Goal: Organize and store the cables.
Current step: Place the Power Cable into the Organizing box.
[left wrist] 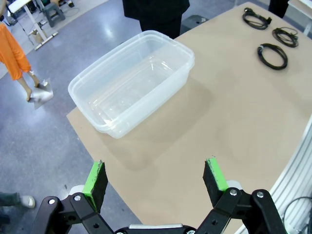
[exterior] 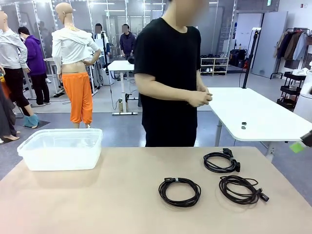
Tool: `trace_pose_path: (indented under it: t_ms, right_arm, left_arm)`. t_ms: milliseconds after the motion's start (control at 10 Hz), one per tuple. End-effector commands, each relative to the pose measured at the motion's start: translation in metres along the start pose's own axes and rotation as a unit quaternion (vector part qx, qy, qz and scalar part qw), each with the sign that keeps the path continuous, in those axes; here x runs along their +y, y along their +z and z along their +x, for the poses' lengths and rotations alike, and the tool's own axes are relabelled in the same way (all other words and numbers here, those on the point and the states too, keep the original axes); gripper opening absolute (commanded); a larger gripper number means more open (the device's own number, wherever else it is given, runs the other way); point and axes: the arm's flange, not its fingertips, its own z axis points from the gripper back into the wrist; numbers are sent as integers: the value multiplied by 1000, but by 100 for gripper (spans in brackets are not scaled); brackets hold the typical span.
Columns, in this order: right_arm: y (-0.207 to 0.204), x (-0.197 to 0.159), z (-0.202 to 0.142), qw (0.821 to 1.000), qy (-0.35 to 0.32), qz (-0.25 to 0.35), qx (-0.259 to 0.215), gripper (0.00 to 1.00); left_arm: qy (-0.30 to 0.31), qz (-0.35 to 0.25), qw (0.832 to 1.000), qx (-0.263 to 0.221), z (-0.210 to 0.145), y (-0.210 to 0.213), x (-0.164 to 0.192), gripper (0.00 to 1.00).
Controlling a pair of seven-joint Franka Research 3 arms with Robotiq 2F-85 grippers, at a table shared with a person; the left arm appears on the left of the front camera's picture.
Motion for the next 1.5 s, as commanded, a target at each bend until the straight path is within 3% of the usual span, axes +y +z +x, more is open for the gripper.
trace_pose_path:
  t_ms: [0,300,700,1100,1400]
  right_arm:
    - [-1,-9,32,999,-25,-16,36,100]
    - [-20,-13,76,995,-67,-37,64,100]
    - [-96,-36,124,969,-203,-96,99,100]
    - [-171,-71,133,942,-293,-123,104,100]
    - [-219,-91,138,943,-290,-140,85,100]
  left_arm:
    - [-7,-5,1000,-5,0,1,1,100]
    - [-7,-5,1000,-5,0,1,1,100]
    - [-7,-5,1000,-5,0,1,1,100]
    - [-7,-5,1000,-5,0,1,1,100]
    - [-7,-5,1000,-5,0,1,1,100]
